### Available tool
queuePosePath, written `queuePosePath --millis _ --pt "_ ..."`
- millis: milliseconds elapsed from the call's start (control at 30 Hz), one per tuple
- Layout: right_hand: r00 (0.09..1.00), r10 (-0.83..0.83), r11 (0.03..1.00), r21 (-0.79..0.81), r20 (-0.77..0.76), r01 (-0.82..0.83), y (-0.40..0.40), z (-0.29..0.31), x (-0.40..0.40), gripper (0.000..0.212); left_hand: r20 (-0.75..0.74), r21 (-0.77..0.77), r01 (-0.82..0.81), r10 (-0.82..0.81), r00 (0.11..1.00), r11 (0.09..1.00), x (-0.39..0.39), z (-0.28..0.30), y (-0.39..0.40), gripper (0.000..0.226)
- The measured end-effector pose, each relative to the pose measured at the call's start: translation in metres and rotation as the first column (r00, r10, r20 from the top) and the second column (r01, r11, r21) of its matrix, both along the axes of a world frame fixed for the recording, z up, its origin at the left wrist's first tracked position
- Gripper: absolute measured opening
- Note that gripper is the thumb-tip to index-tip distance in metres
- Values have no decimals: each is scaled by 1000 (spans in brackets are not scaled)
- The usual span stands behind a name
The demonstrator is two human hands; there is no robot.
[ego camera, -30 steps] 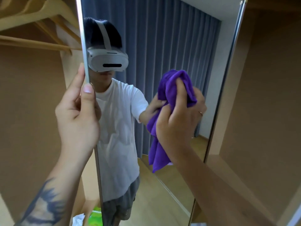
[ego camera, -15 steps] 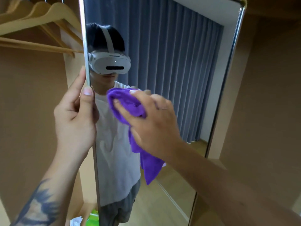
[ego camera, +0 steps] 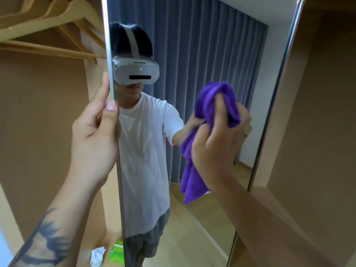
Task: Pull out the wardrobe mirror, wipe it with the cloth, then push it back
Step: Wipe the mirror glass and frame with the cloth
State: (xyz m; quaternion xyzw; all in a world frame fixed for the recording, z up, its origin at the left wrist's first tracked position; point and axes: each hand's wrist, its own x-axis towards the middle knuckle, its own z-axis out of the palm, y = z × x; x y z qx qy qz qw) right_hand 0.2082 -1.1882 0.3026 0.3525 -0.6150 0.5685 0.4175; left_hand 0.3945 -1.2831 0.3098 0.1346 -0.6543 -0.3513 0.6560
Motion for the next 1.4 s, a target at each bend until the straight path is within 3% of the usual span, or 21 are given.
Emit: queuePosePath --millis 167,300,400,500,633,733,800,867,1067,1133,1233,1267,1333,1400 --pt "927 86 955 295 -366 28 -20 -10 50 62 -15 36 130 -130 991 991 5 3 2 50" --pt "752 127 926 349 -647 144 -16 -24 44 56 -43 80 196 -193 980 977 9 2 -2 50" --pt "644 138 910 352 -753 217 -3 -15 15 52 -64 78 170 -165 984 982 9 -3 -2 49" --pt "776 17 956 237 -630 172 15 -3 -28 51 -48 72 141 -138 989 987 8 -8 -1 51" --pt "970 -87 984 134 -225 119 31 -6 -59 58 -51 81 116 -112 992 990 5 -15 4 51" --pt "994 -33 999 -28 101 36 18 -8 -39 61 -44 85 87 -84 995 993 6 -19 6 52" --pt "976 12 993 -119 219 15 6 -4 -15 61 -32 67 83 -81 996 994 9 -21 7 52" --pt "984 1 996 -85 177 15 -3 -4 12 58 -16 58 66 -65 998 996 11 -23 7 50" --pt "967 81 952 306 -242 -3 -19 -26 63 58 11 40 16 -17 1000 999 11 -27 9 44" --pt "912 88 937 343 -400 60 -18 -38 59 56 13 28 4 -5 1000 1000 12 -27 9 44" --pt "754 96 947 292 -649 131 -10 -46 31 40 28 33 -25 24 999 999 12 -27 7 43" --pt "736 98 946 292 -670 140 -6 -45 17 32 29 38 -32 31 999 999 12 -28 7 43" --pt "829 156 921 383 -537 75 5 -35 -13 26 21 34 -29 28 999 999 11 -30 8 41" --pt "865 108 954 295 -490 48 19 -31 -42 28 7 19 -36 36 999 999 10 -31 8 40"
